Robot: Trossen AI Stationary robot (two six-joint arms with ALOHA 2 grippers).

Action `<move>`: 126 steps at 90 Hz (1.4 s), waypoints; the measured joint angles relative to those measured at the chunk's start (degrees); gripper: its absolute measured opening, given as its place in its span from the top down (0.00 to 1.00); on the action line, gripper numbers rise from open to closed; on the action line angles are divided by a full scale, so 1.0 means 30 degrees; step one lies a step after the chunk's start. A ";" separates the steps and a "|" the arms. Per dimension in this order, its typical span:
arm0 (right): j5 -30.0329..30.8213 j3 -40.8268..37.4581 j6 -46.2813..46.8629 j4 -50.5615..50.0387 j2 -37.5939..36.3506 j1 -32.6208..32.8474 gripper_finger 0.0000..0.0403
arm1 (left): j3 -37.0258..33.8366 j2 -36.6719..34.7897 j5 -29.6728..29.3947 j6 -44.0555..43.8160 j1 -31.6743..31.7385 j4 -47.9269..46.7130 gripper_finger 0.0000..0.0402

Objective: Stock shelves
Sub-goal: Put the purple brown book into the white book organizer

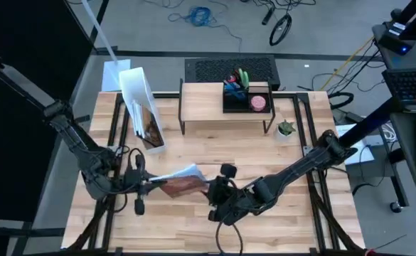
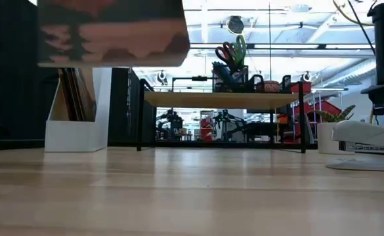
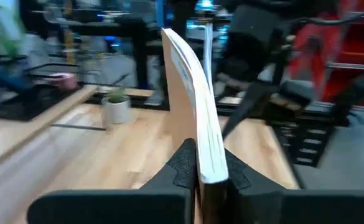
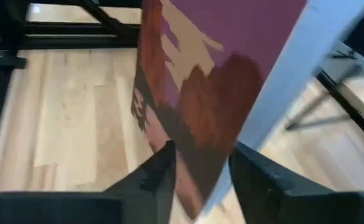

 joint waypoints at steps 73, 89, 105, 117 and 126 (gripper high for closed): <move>1.2176 -0.0007 -0.7005 1.6937 0.7627 -0.0970 0.50 | 0.0000 0.0026 -0.4020 -0.1051 0.5703 0.1309 0.99; 1.2142 -0.0015 -1.2637 2.4476 0.9061 -0.1788 0.50 | 0.0000 0.0189 -0.3384 -0.1024 0.6330 0.1727 0.99; 1.1470 -0.0015 -1.3633 2.5650 0.9249 -0.2639 0.50 | 0.0000 0.0289 -0.3318 -0.1034 0.6690 0.2321 0.99; 1.0619 -0.0015 -1.3767 2.5748 0.9249 -0.3247 0.50 | 0.0000 0.0698 -0.2994 -0.0870 0.7097 0.3678 0.99; 1.0877 -0.0015 -1.4935 2.5733 0.9249 -0.3604 0.50 | 0.0000 0.1218 -0.2244 -0.0860 0.7398 0.4254 0.99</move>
